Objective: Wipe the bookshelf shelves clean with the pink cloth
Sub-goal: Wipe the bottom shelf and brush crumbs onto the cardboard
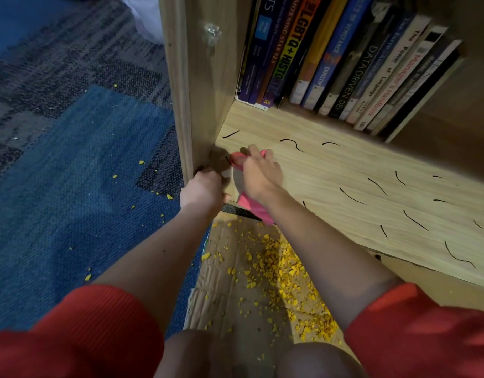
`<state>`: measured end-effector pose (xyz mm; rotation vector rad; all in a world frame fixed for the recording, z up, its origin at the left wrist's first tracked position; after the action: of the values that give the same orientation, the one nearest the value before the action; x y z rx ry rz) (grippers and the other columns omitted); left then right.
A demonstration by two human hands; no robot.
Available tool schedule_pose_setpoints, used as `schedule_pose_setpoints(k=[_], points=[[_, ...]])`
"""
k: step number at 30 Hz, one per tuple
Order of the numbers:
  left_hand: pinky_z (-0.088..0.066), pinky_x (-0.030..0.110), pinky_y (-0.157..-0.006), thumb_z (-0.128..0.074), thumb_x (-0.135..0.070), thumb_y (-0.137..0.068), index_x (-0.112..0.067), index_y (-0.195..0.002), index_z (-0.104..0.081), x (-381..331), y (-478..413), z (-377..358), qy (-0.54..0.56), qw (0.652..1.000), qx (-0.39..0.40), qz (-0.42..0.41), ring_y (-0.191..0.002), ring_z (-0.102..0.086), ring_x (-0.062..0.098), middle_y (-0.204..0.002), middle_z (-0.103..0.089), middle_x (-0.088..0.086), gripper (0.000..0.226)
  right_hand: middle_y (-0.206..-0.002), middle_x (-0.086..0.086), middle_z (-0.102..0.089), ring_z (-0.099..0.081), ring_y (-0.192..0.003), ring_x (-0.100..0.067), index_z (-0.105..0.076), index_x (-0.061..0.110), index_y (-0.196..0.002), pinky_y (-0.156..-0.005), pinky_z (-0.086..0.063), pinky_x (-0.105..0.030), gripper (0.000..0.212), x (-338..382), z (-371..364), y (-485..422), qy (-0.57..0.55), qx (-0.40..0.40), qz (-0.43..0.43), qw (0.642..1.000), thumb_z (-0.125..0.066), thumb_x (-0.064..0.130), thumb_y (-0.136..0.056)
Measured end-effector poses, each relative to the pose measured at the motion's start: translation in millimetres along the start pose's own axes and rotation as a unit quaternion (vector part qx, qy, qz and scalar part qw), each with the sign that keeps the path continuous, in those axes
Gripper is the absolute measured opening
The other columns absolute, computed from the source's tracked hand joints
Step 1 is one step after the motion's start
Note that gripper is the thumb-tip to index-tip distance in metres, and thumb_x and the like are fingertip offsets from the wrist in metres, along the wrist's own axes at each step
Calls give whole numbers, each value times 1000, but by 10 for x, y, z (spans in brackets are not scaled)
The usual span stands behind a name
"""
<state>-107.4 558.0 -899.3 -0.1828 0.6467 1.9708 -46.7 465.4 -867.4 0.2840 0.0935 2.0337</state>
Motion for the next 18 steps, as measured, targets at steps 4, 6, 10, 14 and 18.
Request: schedule_pose_setpoints(k=[4,6,10,14,18], points=[[-48,40,-81,-67,-31,-85,-12,-120,-58,13,-14,-8,-3,1000,-3,-3,-108,-57,33,-118,-57,10,41,-126,-1,-41,-34,-115,-30,-54,35,-127,-90,-36,-40,38,-16,-92,128,12,21,58,998,-41,17,-96],[-48,40,-82,-67,-31,-85,-13,-120,-57,15,-29,-20,2,1000,1,-7,-109,-57,32,-120,-56,8,41,-128,-3,-40,-34,-116,-31,-54,30,-128,-90,-36,-39,40,-84,-14,15,15,5,21,1000,-42,11,-95],[-47,39,-81,-67,-31,-85,-13,-119,-57,16,-11,-16,5,1000,-1,-4,-109,-57,32,-119,-56,9,40,-128,-4,-40,-34,-117,-32,-55,23,-125,-89,-37,-41,35,51,-22,-8,16,13,18,1000,-42,13,-94],[-46,38,-81,-67,-30,-85,-14,-119,-58,13,-6,-2,4,1000,0,2,-108,-57,31,-118,-57,8,38,-129,-2,-39,-32,-117,-30,-56,32,-127,-91,-36,-40,40,-29,-16,13,28,28,45,998,-40,13,-95],[-47,38,-82,-67,-31,-85,-13,-120,-58,-4,11,15,2,1000,-3,3,-108,-58,32,-120,-57,8,40,-129,-5,-38,-33,-117,-31,-52,28,-129,-89,-37,-39,42,77,31,-76,32,15,24,999,-44,10,-92]])
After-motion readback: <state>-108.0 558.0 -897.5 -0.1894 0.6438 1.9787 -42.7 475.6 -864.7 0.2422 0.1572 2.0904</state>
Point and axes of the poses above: each hand's wrist, its own y-axis away from the middle knuckle, its own z-axis out of the back of the hand, x = y × z, the point moved 4 cm from there along -y, towards the middle knuckle
